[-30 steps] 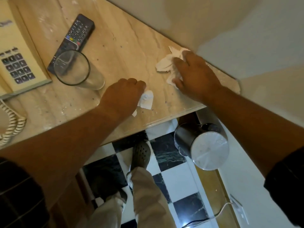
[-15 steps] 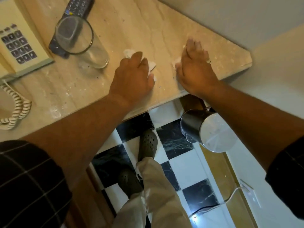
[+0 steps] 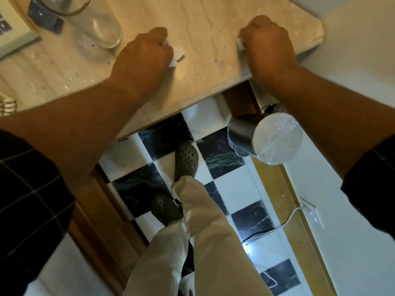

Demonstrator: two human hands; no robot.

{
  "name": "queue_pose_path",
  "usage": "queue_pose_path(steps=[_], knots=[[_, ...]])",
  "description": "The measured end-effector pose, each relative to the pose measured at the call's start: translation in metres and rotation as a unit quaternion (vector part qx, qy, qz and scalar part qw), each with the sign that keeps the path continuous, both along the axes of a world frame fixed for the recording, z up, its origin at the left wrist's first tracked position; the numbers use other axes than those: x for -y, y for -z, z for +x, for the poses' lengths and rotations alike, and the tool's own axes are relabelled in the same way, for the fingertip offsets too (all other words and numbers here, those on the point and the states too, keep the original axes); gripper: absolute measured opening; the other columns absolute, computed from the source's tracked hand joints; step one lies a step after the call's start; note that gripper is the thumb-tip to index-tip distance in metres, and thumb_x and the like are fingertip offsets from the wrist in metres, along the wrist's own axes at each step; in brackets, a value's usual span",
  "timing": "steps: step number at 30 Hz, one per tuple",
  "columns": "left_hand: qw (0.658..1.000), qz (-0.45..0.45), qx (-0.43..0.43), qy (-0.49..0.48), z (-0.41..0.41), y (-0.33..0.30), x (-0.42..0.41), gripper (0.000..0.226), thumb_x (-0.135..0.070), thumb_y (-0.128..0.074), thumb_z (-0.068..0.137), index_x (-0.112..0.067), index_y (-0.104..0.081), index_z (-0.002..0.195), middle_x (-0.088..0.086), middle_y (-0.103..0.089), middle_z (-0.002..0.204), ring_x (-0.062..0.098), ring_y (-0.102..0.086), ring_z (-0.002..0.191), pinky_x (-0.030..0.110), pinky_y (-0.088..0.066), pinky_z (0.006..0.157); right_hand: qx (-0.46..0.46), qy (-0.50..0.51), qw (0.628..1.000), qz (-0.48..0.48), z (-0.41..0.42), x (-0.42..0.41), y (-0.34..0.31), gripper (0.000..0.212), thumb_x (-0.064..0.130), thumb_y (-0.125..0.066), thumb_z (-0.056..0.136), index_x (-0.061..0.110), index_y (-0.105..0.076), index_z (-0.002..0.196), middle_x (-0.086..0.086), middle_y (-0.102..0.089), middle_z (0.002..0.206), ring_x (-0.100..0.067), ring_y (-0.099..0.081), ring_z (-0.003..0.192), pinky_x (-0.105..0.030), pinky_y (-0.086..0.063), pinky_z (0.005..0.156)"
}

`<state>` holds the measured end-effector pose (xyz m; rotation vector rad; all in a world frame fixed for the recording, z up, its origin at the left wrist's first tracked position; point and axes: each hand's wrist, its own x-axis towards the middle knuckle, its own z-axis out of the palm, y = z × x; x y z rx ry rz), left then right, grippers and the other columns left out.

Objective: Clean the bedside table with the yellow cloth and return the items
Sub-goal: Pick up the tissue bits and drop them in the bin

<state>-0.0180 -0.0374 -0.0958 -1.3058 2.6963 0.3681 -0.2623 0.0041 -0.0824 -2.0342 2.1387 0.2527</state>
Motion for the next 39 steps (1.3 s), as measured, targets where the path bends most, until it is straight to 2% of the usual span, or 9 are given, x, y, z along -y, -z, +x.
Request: queue_pose_path(steps=[4, 9, 13, 16, 21, 25, 31, 35, 39], knots=[[0.999, 0.021, -0.028, -0.021, 0.003, -0.013, -0.011, 0.03, 0.001, -0.054, 0.091, 0.005, -0.059, 0.121, 0.027, -0.05, 0.131, 0.047, -0.056, 0.106, 0.053, -0.046, 0.093, 0.026, 0.01, 0.999, -0.02, 0.002, -0.011, -0.009, 0.03, 0.005, -0.052, 0.095, -0.001, -0.06, 0.124, -0.022, -0.055, 0.128, -0.039, -0.055, 0.112, -0.04, -0.044, 0.099], [0.991, 0.038, -0.102, -0.083, -0.002, -0.036, -0.052, 0.025, -0.002, -0.057, 0.089, -0.003, -0.056, 0.115, 0.025, -0.057, 0.117, 0.045, -0.059, 0.097, 0.049, -0.048, 0.083, 0.108, 0.145, 0.981, -0.073, 0.001, -0.044, -0.04, 0.028, 0.01, -0.06, 0.094, 0.009, -0.063, 0.122, -0.015, -0.061, 0.124, -0.029, -0.059, 0.112, -0.026, -0.043, 0.091], [0.987, 0.049, -0.142, -0.059, -0.008, -0.067, -0.104, 0.02, 0.001, -0.055, 0.088, -0.004, -0.058, 0.107, 0.022, -0.061, 0.107, 0.043, -0.061, 0.089, 0.044, -0.047, 0.074, 0.192, 0.208, 0.959, 0.009, 0.003, -0.083, -0.078, 0.03, -0.001, -0.064, 0.087, 0.006, -0.067, 0.116, -0.017, -0.066, 0.115, -0.033, -0.064, 0.103, -0.04, -0.055, 0.089], [0.985, 0.072, -0.147, -0.058, -0.014, -0.084, -0.136, 0.018, 0.0, -0.054, 0.09, -0.006, -0.058, 0.106, 0.018, -0.061, 0.106, 0.039, -0.061, 0.089, 0.042, -0.048, 0.074, 0.209, 0.263, 0.942, 0.026, -0.001, -0.122, -0.097, 0.026, 0.001, -0.058, 0.092, 0.007, -0.068, 0.115, -0.015, -0.066, 0.114, -0.031, -0.064, 0.102, -0.034, -0.052, 0.085], [0.983, 0.083, -0.156, -0.045, -0.034, -0.099, -0.158, 0.023, 0.002, -0.059, 0.087, -0.008, -0.058, 0.108, 0.014, -0.061, 0.109, 0.033, -0.061, 0.09, 0.033, -0.041, 0.069, 0.321, 0.4, 0.856, 0.062, -0.021, -0.166, -0.105, 0.027, 0.015, -0.05, 0.095, 0.007, -0.067, 0.114, -0.015, -0.063, 0.115, -0.03, -0.058, 0.097, -0.039, -0.048, 0.08], [0.986, 0.089, -0.141, -0.022, -0.058, -0.094, -0.163, 0.029, -0.002, -0.061, 0.088, -0.01, -0.055, 0.115, 0.011, -0.058, 0.118, 0.03, -0.06, 0.098, 0.038, -0.05, 0.081, 0.308, 0.376, 0.863, 0.137, -0.048, -0.182, -0.098, 0.027, 0.008, -0.059, 0.088, 0.012, -0.062, 0.115, -0.014, -0.06, 0.112, -0.031, -0.056, 0.101, -0.039, -0.047, 0.083], [0.988, 0.121, -0.092, -0.007, -0.093, -0.086, -0.18, 0.037, -0.005, -0.065, 0.087, -0.009, -0.053, 0.122, 0.011, -0.054, 0.128, 0.033, -0.061, 0.106, 0.043, -0.051, 0.09, 0.23, 0.347, 0.903, 0.108, -0.097, -0.206, -0.088, 0.046, -0.005, -0.058, 0.089, 0.009, -0.056, 0.133, -0.016, -0.042, 0.141, -0.04, -0.051, 0.119, -0.036, -0.043, 0.097], [0.987, 0.125, -0.095, -0.013, -0.12, -0.088, -0.182, 0.036, -0.006, -0.066, 0.086, -0.009, -0.055, 0.12, 0.012, -0.055, 0.128, 0.034, -0.062, 0.103, 0.045, -0.052, 0.089, 0.234, 0.326, 0.915, 0.045, -0.117, -0.221, -0.086, 0.043, -0.002, -0.052, 0.089, 0.012, -0.06, 0.129, -0.016, -0.051, 0.135, -0.034, -0.052, 0.119, -0.028, -0.039, 0.092], [0.987, 0.122, -0.103, -0.011, -0.142, -0.088, -0.181, 0.032, -0.005, -0.064, 0.088, -0.007, -0.056, 0.119, 0.013, -0.056, 0.127, 0.035, -0.064, 0.098, 0.046, -0.055, 0.085, 0.281, 0.377, 0.881, -0.044, -0.134, -0.235, -0.083, 0.039, 0.0, -0.056, 0.085, 0.015, -0.065, 0.119, -0.003, -0.064, 0.118, -0.018, -0.058, 0.102, -0.024, -0.043, 0.083]])
